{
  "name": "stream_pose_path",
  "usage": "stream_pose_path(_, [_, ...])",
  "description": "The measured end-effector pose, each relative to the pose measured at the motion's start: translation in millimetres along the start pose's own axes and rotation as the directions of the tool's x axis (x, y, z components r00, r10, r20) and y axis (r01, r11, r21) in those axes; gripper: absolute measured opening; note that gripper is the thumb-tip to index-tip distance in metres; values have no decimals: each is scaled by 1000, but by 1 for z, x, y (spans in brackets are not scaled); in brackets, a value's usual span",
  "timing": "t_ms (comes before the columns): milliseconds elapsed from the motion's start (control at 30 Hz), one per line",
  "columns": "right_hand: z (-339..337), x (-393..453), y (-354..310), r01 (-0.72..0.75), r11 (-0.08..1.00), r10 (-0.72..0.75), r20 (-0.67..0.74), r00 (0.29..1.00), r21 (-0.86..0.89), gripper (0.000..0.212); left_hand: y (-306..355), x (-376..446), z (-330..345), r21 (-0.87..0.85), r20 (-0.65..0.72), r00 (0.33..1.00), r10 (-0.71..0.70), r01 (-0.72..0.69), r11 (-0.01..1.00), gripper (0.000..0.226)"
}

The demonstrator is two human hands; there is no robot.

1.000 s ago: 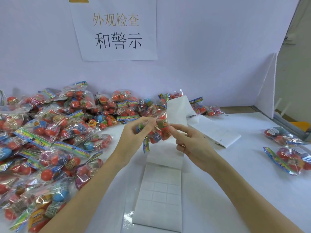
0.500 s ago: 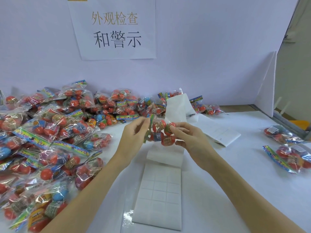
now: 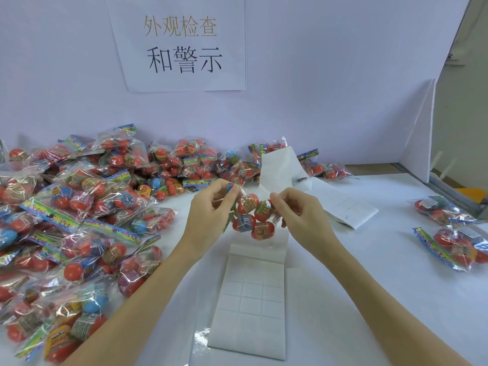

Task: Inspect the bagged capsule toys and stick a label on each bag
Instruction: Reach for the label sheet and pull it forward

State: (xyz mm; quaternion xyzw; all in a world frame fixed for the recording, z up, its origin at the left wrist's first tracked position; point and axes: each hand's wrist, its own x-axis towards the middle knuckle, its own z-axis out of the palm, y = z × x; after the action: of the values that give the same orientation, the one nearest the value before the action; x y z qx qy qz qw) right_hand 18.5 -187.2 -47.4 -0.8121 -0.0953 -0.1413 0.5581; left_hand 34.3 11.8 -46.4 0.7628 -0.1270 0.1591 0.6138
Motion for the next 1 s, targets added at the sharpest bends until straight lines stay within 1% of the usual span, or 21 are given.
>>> stream_pose_path(67, [1, 0, -1, 14, 1000, -14, 8, 1000, 3, 30, 1, 0, 0, 30, -20, 999, 26, -25, 999, 21])
stream_pose_path(133, [2, 1, 0, 13, 1000, -13, -22, 1000, -1, 30, 0, 0, 2, 68, -34, 998, 46, -43, 997, 19])
stream_pose_path(267, [3, 3, 1, -52, 997, 56, -67, 996, 49, 27, -3, 1, 7, 106, -47, 995, 91, -85, 991, 18])
stream_pose_path(433, [3, 2, 0, -88, 988, 95, -52, 994, 123, 23, -4, -2, 9, 159, -57, 989, 138, -127, 979, 21])
stream_pose_path(500, [2, 1, -1, -92, 981, 96, -15, 995, 173, 23, -5, -4, 10, 152, -81, 991, 107, -94, 984, 22])
stream_pose_path(600, [1, -1, -3, -130, 966, 98, 151, 984, 225, 28, -5, -3, 9, 98, -140, 990, 32, -19, 995, 25])
stream_pose_path(667, [3, -1, -4, -151, 958, 93, 233, 968, 244, 23, -3, -2, 8, 68, -158, 987, -13, 25, 997, 29])
stream_pose_path(733, [5, -1, -3, -169, 944, 109, 217, 970, 283, 22, 1, -2, 8, -59, -152, 983, -101, 93, 994, 39])
stream_pose_path(800, [5, 0, 0, -171, 925, 124, 154, 980, 338, 24, 2, -2, 8, -131, -95, 987, -132, 119, 984, 47])
stream_pose_path(833, [4, 1, 1, -174, 914, 134, 134, 982, 366, 25, 1, -2, 9, -114, -54, 991, -120, 113, 987, 42])
stream_pose_path(900, [1, 2, 2, -200, 879, 148, 152, 977, 432, 27, -1, -1, 9, -79, -7, 996, -94, 93, 993, 19])
stream_pose_path(933, [-1, 3, 2, -224, 854, 151, 188, 970, 470, 31, -3, -1, 9, -82, -18, 996, -93, 91, 992, 16])
stream_pose_path(1000, [-4, 3, 4, -277, 827, 154, 277, 948, 489, 40, -4, 0, 9, -103, -60, 995, -85, 78, 992, 18])
